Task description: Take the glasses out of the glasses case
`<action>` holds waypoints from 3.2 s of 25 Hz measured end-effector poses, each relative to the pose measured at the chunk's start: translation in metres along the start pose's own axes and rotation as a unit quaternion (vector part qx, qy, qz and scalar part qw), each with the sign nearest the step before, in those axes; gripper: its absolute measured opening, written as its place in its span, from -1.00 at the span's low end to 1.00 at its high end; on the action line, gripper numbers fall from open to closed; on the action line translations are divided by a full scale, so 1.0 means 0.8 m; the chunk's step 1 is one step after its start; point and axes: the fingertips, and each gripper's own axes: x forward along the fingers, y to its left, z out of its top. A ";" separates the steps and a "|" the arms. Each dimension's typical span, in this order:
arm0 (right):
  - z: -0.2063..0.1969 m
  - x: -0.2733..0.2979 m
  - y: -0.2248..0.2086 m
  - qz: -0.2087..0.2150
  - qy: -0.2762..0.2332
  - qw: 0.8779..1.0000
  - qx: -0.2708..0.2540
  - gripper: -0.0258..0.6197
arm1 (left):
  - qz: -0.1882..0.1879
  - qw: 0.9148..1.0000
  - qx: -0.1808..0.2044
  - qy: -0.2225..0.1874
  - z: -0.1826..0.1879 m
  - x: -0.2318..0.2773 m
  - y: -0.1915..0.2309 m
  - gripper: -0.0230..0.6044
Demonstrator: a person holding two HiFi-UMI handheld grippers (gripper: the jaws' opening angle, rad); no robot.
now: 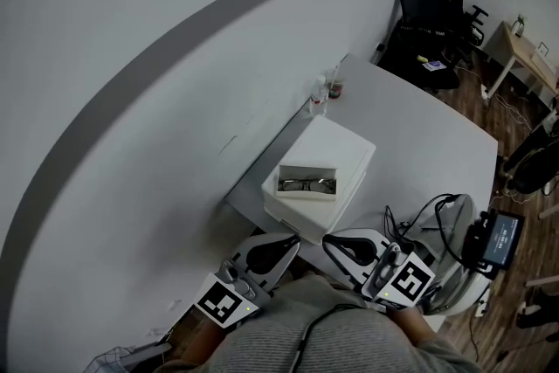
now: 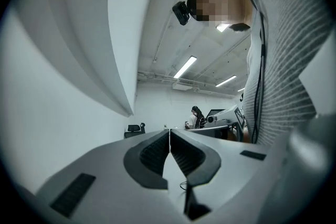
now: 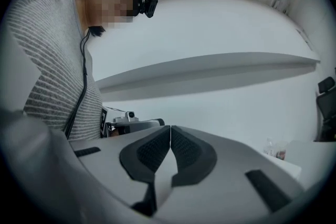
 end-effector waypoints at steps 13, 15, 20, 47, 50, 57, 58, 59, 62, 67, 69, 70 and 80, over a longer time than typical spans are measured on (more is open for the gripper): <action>-0.011 0.028 -0.015 0.012 0.037 0.999 -0.002 -0.88 | -0.062 0.998 -0.001 0.003 -0.006 0.008 0.020 -0.88; -0.018 0.031 -0.024 0.027 0.059 0.998 0.004 -0.88 | -0.066 0.998 -0.001 0.006 -0.011 0.008 0.020 -0.88; -0.026 0.050 -0.040 0.054 0.095 0.994 -0.010 -0.88 | -0.070 0.997 -0.016 0.004 -0.021 0.008 0.026 -0.88; -0.089 0.085 -0.108 0.089 0.222 0.971 -0.006 -0.50 | -0.074 0.997 -0.016 0.024 -0.054 0.005 0.048 -0.66; -0.102 0.090 -0.127 0.085 0.242 0.966 -0.007 -0.50 | -0.072 0.997 -0.011 0.032 -0.059 0.003 0.049 -0.66; -0.155 0.081 -0.166 0.079 0.309 0.948 -0.001 -0.50 | -0.063 0.997 -0.012 0.032 -0.062 -0.001 0.051 -0.66; -0.160 0.079 -0.170 0.078 0.315 0.946 0.001 -0.50 | -0.060 0.998 -0.015 0.030 -0.061 0.000 0.051 -0.66; -0.165 0.078 -0.173 0.078 0.322 0.944 0.001 -0.50 | -0.058 0.998 -0.017 0.027 -0.059 0.000 0.051 -0.66; -0.181 0.075 -0.179 0.084 0.348 0.934 0.001 -0.50 | -0.059 0.998 -0.021 0.026 -0.059 0.000 0.051 -0.66; -0.205 0.074 -0.186 0.103 0.392 0.914 -0.004 -0.50 | -0.069 0.997 -0.018 0.031 -0.062 0.002 0.049 -0.78; -0.211 0.074 -0.187 0.112 0.409 0.906 -0.008 -0.50 | -0.075 0.996 -0.014 0.037 -0.064 0.003 0.046 -0.86; -0.214 0.073 -0.188 0.116 0.418 0.901 -0.013 -0.50 | -0.078 0.996 -0.015 0.038 -0.065 0.003 0.045 -0.88; -0.232 0.064 -0.206 0.119 0.477 0.870 -0.026 -0.50 | -0.081 0.996 -0.010 0.046 -0.068 0.003 0.045 -0.89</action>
